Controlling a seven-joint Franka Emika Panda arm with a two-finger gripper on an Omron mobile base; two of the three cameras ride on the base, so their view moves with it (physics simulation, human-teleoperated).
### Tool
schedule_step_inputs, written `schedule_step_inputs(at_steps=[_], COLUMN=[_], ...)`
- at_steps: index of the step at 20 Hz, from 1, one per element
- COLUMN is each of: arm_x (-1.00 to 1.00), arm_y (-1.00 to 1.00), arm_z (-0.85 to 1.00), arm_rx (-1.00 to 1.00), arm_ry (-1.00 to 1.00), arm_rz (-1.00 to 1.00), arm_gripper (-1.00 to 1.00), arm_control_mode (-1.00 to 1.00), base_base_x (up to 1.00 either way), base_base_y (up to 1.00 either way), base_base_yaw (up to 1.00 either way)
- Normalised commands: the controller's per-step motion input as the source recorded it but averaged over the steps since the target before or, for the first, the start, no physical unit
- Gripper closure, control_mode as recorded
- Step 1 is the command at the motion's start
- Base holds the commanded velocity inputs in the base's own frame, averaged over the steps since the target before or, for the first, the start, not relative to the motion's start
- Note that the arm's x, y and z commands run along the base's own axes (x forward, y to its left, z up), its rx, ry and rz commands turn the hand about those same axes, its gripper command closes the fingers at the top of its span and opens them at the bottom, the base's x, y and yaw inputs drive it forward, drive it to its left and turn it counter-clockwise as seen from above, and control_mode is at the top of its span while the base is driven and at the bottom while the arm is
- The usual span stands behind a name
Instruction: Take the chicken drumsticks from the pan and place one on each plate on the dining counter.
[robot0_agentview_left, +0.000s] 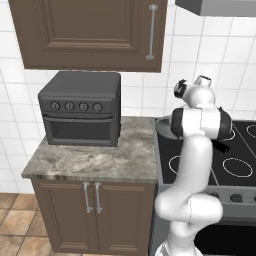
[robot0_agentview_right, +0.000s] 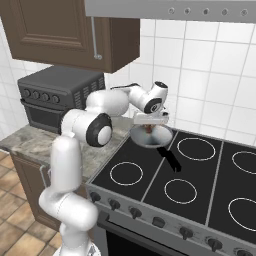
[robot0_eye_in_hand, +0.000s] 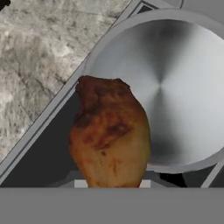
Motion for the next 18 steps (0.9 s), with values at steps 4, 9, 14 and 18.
schedule_step_inputs(at_steps=[4, 9, 14, 18], arm_x=[-0.85, -0.82, -0.73, -0.82], arm_y=[0.40, 0.26, 0.21, 0.18], arm_z=[0.17, 0.30, 0.34, 0.16], arm_rx=[-0.02, 0.00, 0.00, 0.00], arm_ry=[-0.04, 0.03, 0.12, 0.02], arm_rz=[-0.02, -0.08, -0.03, -0.08], arm_gripper=[1.00, 1.00, 1.00, 1.00], arm_control_mode=[-1.00, -1.00, -1.00, -1.00], base_base_x=[0.00, 0.00, 0.00, 0.00], base_base_y=[0.00, 0.00, 0.00, 0.00], base_base_yaw=[0.00, 0.00, 0.00, 0.00])
